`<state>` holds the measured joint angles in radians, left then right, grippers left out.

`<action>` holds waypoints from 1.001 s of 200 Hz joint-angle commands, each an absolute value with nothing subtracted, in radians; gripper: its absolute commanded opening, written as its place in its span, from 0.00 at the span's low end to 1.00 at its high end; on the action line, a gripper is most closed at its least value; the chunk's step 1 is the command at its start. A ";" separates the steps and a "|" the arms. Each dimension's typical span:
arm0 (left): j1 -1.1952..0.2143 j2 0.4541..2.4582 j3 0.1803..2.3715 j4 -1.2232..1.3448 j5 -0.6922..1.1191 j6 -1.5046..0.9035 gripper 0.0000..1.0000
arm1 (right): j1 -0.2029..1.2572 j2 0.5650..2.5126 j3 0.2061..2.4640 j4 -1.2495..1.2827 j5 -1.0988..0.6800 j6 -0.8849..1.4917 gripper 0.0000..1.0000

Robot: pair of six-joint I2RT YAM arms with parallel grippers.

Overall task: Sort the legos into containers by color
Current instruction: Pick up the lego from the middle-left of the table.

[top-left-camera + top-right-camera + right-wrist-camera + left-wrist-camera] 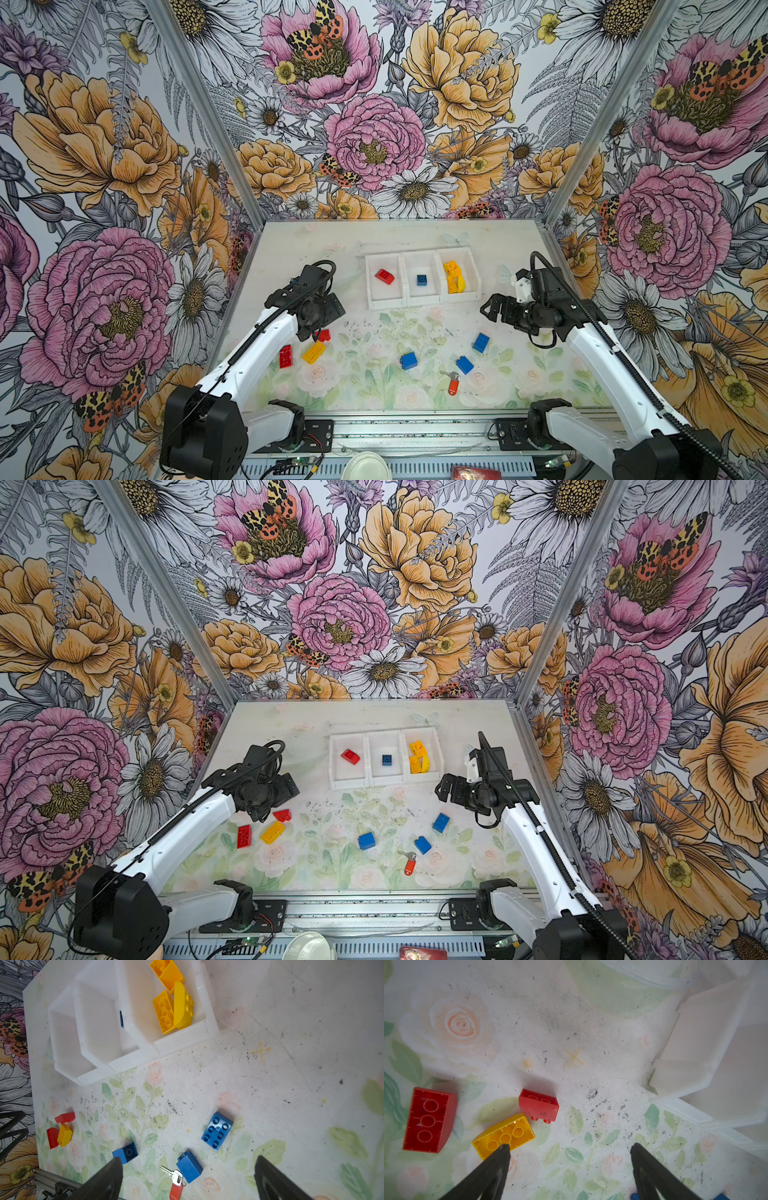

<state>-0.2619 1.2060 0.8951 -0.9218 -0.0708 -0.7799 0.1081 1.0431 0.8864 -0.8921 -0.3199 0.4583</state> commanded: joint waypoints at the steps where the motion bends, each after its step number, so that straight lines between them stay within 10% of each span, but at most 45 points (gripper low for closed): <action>1: -0.246 1.216 0.875 -0.942 -0.020 -0.815 0.90 | 0.116 1.049 0.901 -0.877 -0.330 0.433 1.00; 200: -0.283 1.369 0.876 -0.839 -0.026 -1.279 0.76 | 0.079 1.068 0.903 -0.886 -0.373 0.369 1.00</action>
